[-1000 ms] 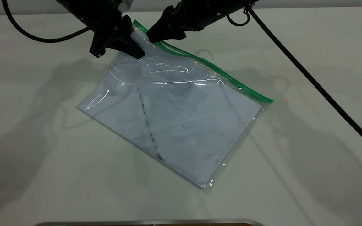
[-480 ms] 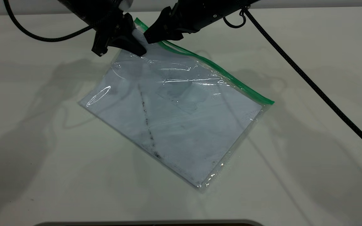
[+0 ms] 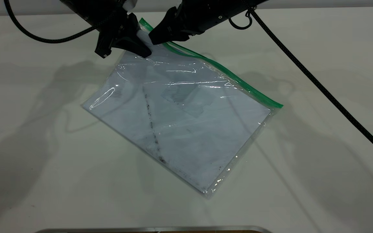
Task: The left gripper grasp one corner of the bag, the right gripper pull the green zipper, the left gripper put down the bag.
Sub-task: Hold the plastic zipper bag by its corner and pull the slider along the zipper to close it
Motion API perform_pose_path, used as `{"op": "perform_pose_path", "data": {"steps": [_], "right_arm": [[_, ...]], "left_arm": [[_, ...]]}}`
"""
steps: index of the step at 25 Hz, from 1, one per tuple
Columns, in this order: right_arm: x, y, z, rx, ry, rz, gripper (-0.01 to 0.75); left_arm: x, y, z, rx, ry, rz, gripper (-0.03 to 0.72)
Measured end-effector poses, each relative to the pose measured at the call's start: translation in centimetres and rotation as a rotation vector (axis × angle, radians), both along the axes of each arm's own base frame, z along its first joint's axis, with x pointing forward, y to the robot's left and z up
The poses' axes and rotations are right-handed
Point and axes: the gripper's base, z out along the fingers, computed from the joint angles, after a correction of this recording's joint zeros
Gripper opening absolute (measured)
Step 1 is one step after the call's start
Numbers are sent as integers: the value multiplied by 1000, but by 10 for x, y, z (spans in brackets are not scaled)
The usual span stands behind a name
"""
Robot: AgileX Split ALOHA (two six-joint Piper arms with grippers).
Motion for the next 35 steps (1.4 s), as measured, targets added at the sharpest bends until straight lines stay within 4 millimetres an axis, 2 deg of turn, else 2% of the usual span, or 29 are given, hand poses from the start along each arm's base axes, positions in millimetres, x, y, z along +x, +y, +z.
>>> {"op": "perform_pose_path", "data": {"steps": [6,11,20,25,32,35], "right_arm": [[0,0,0,-2,-6,4,173],[0,0,0,-5,-16,10,39],[2,-2,1,-21,-36,27,36],[4,-7,4,-9,-35,24,36],[10,-12,12,8,-46,16,36],[10,-13,12,4,-48,18,36]], "left_arm": [[0,0,0,1,-1,-1,84],[0,0,0,-5,0,1,59],[1,0,2,-39,12,33,53],[5,14,7,-110,46,83,53],[9,26,35,-163,16,108,53],[10,29,38,-175,20,114,53]]}}
